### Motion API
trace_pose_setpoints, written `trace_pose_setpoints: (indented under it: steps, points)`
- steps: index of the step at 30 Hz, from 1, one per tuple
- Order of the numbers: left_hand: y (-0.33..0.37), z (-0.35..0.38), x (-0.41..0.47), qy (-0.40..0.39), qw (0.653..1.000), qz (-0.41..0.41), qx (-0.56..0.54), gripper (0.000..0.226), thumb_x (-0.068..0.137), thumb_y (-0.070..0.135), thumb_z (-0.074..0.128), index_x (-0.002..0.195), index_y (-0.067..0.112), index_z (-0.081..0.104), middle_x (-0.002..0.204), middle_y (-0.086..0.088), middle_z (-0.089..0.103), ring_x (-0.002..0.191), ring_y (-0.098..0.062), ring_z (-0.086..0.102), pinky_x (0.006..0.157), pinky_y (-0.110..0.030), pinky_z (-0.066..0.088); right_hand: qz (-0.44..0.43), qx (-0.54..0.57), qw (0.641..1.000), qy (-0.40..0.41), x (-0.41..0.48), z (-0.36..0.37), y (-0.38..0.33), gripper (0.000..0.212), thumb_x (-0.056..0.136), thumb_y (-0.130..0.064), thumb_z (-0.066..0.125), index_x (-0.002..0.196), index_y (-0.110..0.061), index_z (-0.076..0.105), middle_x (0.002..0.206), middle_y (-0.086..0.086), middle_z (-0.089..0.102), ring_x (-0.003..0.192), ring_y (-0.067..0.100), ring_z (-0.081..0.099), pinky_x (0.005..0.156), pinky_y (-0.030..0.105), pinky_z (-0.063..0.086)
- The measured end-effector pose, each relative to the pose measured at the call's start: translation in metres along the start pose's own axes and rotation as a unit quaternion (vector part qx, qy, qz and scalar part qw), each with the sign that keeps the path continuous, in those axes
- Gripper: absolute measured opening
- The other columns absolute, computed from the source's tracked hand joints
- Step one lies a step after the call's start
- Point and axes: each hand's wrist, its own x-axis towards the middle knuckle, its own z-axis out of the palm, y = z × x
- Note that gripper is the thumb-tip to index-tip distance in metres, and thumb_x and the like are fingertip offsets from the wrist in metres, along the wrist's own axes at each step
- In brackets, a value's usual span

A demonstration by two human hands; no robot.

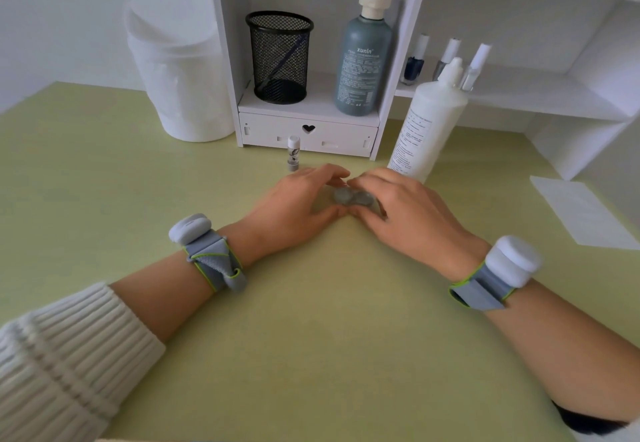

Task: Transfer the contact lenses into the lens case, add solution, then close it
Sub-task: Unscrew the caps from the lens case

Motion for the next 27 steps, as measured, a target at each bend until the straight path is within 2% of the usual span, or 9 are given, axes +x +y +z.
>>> trace_pose_setpoints:
  steps: [3,5,7,13,18,27]
  points:
    - [-0.001,0.002,0.001,0.002,1.0,0.005,0.005,0.048,0.091,0.032,0.07,0.132,0.014,0.054,0.125,-0.001,0.066,0.12,-0.021,0.059,0.103,-0.037,0.045,-0.024,-0.01,1.0,0.014,-0.002,0.0,0.003,0.025,0.096,-0.031,0.065,0.116,-0.017,0.069,0.11,-0.002,0.069,0.097,0.022,0.064,0.067,0.031,0.051]
    - [-0.001,0.002,0.001,0.004,1.0,0.008,0.007,0.048,0.091,0.033,0.07,0.132,0.014,0.055,0.124,-0.001,0.065,0.119,-0.02,0.058,0.103,-0.037,0.045,-0.042,-0.008,0.999,0.015,-0.002,0.0,0.005,0.025,0.097,-0.028,0.065,0.114,-0.011,0.071,0.108,0.004,0.072,0.099,0.027,0.065,0.075,0.04,0.056]
    - [-0.001,0.003,0.002,0.008,1.0,0.005,0.005,0.049,0.09,0.035,0.071,0.132,0.015,0.056,0.123,0.0,0.065,0.119,-0.02,0.058,0.103,-0.036,0.045,-0.061,-0.016,0.998,0.01,-0.002,0.0,0.006,0.024,0.097,-0.024,0.066,0.113,-0.006,0.071,0.106,0.009,0.073,0.099,0.031,0.065,0.083,0.045,0.055]
    - [0.001,0.003,0.002,0.013,1.0,0.0,-0.003,0.048,0.089,0.034,0.072,0.13,0.014,0.056,0.119,0.001,0.066,0.116,-0.018,0.059,0.102,-0.032,0.043,-0.1,-0.055,0.993,-0.01,-0.001,-0.007,0.003,0.023,0.095,-0.016,0.066,0.11,0.0,0.072,0.103,0.016,0.075,0.093,0.037,0.066,0.085,0.046,0.055]
    - [0.003,0.004,0.002,0.022,1.0,-0.003,-0.008,0.044,0.087,0.026,0.073,0.126,0.012,0.058,0.116,0.0,0.067,0.112,-0.019,0.059,0.1,-0.031,0.043,-0.125,-0.109,0.985,-0.04,0.002,-0.009,-0.002,0.031,0.103,-0.022,0.049,0.115,-0.002,0.069,0.104,0.014,0.072,0.097,0.033,0.063,0.091,0.044,0.049]
    - [0.01,0.004,0.001,0.028,0.999,-0.014,-0.018,0.041,0.084,0.017,0.074,0.12,0.008,0.058,0.109,-0.003,0.066,0.105,-0.021,0.056,0.092,-0.025,0.041,-0.146,-0.142,0.978,-0.036,0.002,-0.013,-0.011,0.027,0.101,-0.016,0.049,0.102,-0.001,0.071,0.09,0.015,0.071,0.084,0.035,0.064,0.082,0.047,0.053]
